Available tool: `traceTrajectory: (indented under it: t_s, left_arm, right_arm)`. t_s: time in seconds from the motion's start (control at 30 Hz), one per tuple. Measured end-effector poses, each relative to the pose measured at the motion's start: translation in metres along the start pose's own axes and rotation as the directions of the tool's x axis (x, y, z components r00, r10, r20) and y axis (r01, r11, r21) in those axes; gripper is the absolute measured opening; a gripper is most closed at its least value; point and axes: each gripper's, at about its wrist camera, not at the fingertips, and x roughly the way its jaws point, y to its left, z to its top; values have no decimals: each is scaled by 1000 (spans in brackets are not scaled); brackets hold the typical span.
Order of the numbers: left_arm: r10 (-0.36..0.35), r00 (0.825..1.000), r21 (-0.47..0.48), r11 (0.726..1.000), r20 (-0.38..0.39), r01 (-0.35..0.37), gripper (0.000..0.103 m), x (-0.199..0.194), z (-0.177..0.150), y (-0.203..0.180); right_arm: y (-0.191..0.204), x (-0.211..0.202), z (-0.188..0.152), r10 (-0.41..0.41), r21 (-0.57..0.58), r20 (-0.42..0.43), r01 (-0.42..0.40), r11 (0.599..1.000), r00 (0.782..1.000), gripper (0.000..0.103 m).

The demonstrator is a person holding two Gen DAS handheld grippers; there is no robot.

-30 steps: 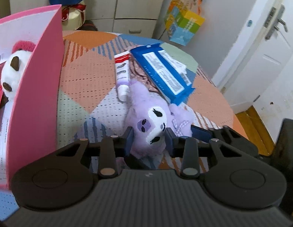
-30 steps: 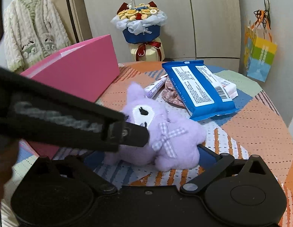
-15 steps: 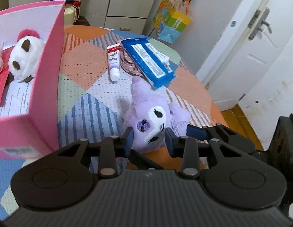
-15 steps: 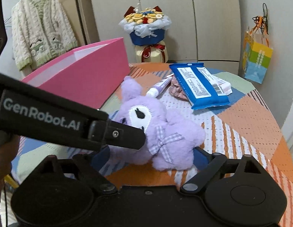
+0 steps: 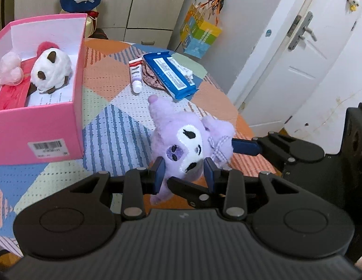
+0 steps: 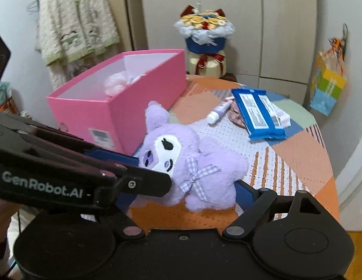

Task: Organize soft objects
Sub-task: 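Carry the bunny plush over the pink box and open the left gripper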

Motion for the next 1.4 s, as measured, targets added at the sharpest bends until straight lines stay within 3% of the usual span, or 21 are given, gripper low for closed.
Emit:
traceTrajectory:
  t_s: [0.13,0.4,0.53,0.8,1.2,1.4]
  left_arm:
    - [-7,999,6,1000,37,6,35,-24,-2,-1]
    - [36,983,33,999,177,-43,35,-78,6,6]
    - [71,972,38,996,224,-81,35,-96,14,14]
    - [135,948,-6,990,287,-139,35,-120,35,50]
    - [238,932,-81,971,273,-224,35,-111,60,120]
    - [254,945,-152,962,208,-225,36,-87,74,161]
  right_arm:
    - [19,-21,9,-20,-80,12,21,997,1000,90]
    - [61,-51,34,32,-218,99,-9,976,995,98]
    - [78,-51,50,41,-266,144,-1,964,989,98]
    - [99,-34,90,117,-294,177,-61,954,977,98]
    - [123,40,129,241,-219,131,-209,953,961,98]
    - [122,88,141,289,-165,60,-276,947,956,98]
